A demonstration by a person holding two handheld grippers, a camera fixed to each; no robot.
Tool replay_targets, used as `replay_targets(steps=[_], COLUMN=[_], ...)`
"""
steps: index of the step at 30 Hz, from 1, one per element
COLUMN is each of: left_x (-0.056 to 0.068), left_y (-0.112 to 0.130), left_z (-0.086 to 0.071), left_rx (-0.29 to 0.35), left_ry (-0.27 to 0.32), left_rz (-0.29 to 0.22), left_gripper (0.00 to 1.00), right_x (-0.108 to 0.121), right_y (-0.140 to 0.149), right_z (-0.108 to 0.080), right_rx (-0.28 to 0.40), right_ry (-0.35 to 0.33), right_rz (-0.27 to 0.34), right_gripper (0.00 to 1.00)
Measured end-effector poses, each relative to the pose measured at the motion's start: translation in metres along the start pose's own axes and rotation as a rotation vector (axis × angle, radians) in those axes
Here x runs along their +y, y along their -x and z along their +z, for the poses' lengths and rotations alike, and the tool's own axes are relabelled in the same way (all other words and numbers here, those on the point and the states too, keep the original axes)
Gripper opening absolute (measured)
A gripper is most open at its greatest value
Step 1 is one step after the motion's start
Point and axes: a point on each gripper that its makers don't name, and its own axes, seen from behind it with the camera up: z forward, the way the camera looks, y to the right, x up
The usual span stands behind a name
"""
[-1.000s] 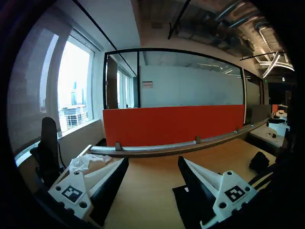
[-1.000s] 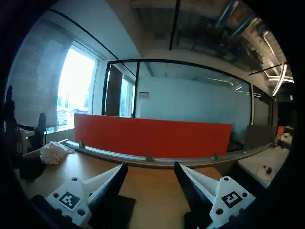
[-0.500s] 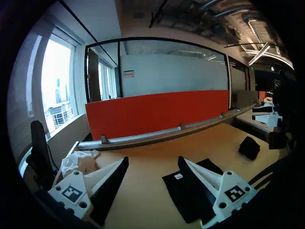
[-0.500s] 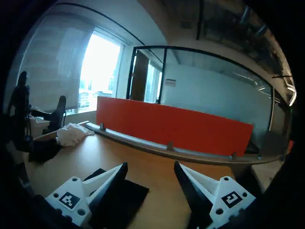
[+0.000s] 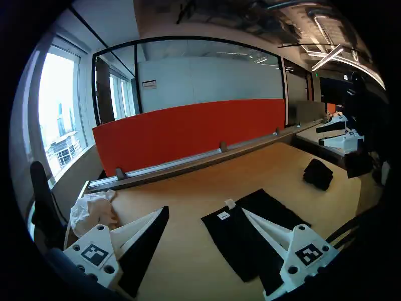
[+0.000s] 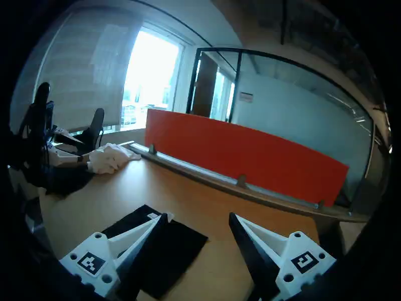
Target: Fold towel
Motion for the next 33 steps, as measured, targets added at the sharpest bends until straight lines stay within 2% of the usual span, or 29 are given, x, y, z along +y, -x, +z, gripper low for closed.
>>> replay_targets(steps=[12,33], left_x=[0.017,0.042], left_y=[0.031,0.106], left_z=[0.009,0.025], left_rx=[-0.051,-0.163], left_ry=[0.038,0.081], left_rz=[0.019,0.031], left_gripper=[0.96,0.96], right_x=[-0.014,-0.039], right_y=[0.033,0.107], right_z=[0.009,0.027], right_rx=[-0.063,-0.161], right_ry=[-0.04,-0.103], right_rz=[0.004,0.0], right_gripper=[0.94,0.94])
